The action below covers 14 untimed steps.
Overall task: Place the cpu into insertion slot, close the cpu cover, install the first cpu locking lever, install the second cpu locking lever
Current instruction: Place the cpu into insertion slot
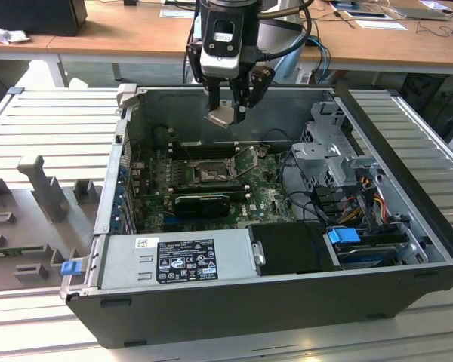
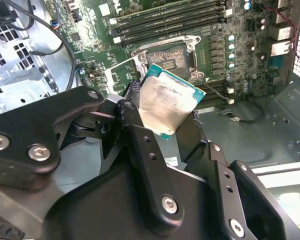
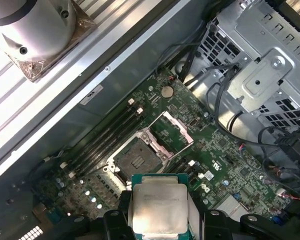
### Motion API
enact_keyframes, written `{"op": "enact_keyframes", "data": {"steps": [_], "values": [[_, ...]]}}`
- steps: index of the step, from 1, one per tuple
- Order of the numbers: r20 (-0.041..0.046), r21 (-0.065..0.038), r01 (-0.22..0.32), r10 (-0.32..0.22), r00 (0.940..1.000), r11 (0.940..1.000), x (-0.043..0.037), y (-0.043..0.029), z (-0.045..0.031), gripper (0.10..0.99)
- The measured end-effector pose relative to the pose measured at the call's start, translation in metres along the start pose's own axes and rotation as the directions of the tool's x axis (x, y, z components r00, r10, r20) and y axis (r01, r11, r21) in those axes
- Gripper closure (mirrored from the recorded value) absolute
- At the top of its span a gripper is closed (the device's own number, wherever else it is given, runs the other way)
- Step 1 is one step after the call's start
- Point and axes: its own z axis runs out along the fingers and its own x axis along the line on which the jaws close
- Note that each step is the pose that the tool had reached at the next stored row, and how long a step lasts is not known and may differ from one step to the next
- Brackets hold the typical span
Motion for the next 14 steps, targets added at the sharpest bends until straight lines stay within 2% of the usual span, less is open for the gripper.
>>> {"op": "enact_keyframes", "data": {"steps": [7, 14], "values": [[0.0075, -0.002, -0.085, 0.085, 0.9964, 0.9964, 0.0000, -0.0001, 0.0008, 0.557], [0.0120, -0.003, -0.137, 0.138, 0.9904, 0.9905, 0.0000, -0.0001, 0.0011, 0.557]]}}
